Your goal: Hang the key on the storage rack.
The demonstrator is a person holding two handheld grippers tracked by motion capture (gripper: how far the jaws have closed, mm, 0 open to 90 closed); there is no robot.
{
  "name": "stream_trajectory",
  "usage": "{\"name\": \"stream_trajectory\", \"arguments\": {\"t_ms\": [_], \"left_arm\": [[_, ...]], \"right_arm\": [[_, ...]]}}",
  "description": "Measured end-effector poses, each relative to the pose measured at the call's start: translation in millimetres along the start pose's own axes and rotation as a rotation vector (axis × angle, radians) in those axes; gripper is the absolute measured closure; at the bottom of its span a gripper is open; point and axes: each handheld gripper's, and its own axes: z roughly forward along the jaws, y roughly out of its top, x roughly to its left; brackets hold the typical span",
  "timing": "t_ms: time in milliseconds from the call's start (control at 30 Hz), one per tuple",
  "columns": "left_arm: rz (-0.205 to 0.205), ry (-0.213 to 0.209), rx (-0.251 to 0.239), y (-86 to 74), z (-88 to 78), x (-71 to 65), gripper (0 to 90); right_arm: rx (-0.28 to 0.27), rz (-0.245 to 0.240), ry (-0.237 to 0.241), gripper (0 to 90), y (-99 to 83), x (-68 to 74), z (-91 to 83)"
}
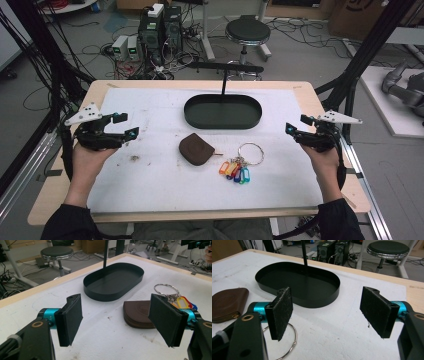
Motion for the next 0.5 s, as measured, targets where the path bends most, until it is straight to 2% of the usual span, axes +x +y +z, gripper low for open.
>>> {"name": "stream_trajectory", "arguments": {"t_ms": [167,267,333,400,500], "left_arm": [[-0.003,-0.001,0.011,-2.6,5.9,-1.3,27.3],[-0.004,0.009,0.002,-2.4,5.6,-0.7,27.3],[-0.011,0.014,-0.006,-2.3,4.6,1.2,27.3],[-0.025,0.017,-0.017,-2.7,4.0,3.0,27.3],[-0.034,0.018,-0.025,-3.2,3.6,5.2,27.3]], "right_arm": [[0.008,0.011,0.009,27.4,-1.2,0.2,1.5],[0.023,0.003,0.049,34.1,-4.5,1.6,5.3],[0.03,-0.008,0.052,34.6,-6.5,3.3,7.5],[0.071,-0.024,0.071,41.3,-14.1,9.4,16.7],[0.086,-0.021,0.087,44.3,-20.4,13.2,22.2]]}}
